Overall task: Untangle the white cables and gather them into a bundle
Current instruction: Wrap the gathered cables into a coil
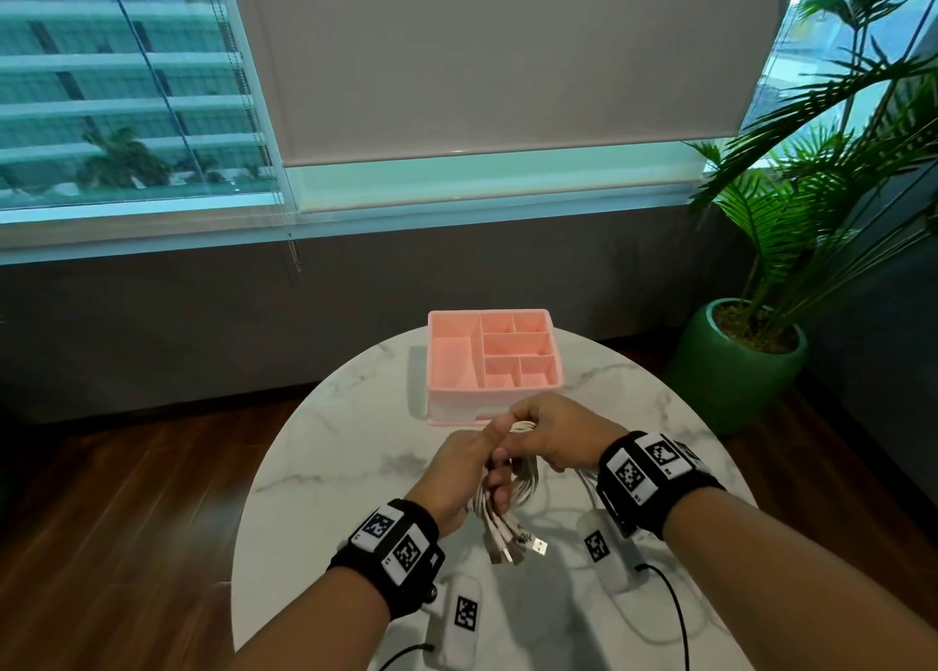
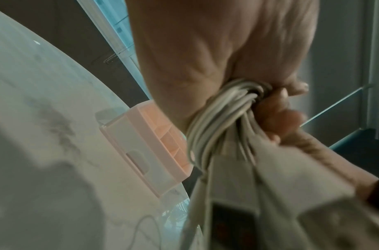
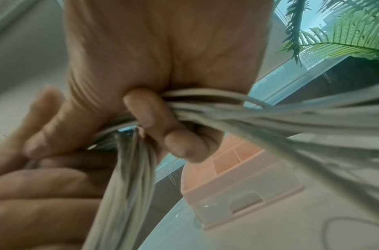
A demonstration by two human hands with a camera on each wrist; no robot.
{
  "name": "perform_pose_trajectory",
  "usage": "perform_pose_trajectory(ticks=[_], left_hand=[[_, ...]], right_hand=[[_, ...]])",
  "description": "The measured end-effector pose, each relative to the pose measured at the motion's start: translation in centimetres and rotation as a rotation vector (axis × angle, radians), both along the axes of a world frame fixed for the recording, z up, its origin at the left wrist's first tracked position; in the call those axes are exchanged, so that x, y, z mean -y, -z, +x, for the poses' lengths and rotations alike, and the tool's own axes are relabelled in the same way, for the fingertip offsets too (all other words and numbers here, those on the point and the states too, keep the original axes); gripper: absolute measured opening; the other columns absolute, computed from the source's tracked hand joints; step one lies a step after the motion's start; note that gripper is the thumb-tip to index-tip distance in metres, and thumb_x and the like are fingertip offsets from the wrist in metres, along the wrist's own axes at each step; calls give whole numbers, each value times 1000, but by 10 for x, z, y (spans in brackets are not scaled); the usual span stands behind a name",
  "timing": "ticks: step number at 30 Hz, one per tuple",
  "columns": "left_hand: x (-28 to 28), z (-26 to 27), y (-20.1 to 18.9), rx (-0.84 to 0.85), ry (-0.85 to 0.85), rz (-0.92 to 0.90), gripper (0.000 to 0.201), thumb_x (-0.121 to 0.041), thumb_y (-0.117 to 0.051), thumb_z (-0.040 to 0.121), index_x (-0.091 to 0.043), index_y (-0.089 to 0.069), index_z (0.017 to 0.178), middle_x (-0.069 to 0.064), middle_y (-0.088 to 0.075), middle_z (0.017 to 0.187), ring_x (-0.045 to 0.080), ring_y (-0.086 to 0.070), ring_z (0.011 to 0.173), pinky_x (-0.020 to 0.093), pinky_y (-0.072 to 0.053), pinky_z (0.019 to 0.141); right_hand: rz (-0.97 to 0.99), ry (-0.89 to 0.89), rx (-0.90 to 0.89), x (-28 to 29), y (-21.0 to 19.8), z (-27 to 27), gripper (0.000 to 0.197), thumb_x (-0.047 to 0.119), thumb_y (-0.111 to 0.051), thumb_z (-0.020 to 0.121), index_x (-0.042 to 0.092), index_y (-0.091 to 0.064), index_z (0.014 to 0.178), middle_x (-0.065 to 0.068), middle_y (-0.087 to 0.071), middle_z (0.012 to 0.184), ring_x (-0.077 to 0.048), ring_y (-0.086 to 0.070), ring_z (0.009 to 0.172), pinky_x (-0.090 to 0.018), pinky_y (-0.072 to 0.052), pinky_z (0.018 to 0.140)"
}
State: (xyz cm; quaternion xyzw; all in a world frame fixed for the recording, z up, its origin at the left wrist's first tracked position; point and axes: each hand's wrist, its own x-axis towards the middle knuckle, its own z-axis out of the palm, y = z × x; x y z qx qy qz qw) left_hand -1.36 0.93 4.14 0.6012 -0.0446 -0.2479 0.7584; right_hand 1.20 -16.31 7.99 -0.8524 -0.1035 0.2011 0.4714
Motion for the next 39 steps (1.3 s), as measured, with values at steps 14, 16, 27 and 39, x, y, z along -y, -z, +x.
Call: perform_pose_trajectory(ticks=[14,16,27,39], left_hand=[[-8,-4,-7,-130,225,-58,68,-80,-74,64,-20,-43,70,-4,-21,54,9,-25,41,26,-38,46],[-9,-6,-7,-102,261,-35,68,-78,-75,65,-20,-41,69,-4,-22,52,9,-24,40,24,-37,44],[-21,1,-3,-86,251,137,45,-51,-66,90,-19,-43,68,0,-27,54,12,-26,40,25,-35,46],[-14,4,-3,-14,255,215,63,-78,-54,83,-18,-46,67,3,-24,58,18,-22,49,28,-36,50]], right_hand=[[50,-76,-93,4,-2,-3,35,32,-73,84,-3,-73,90,-22,-66,68,-25,-44,51,-26,-26,42],[47,-104,-118,7,-6,-3,31,24,-72,87,-6,-72,90,-15,-65,63,-14,-39,44,-25,-28,41],[2,-119,-191,20,-9,6,24,21,-83,78,3,-74,89,-16,-70,78,-15,-51,49,-23,-41,48],[76,-8,-85,31,-15,20,26,33,-77,85,9,-73,74,-5,-43,56,-17,-32,48,-27,-28,46]])
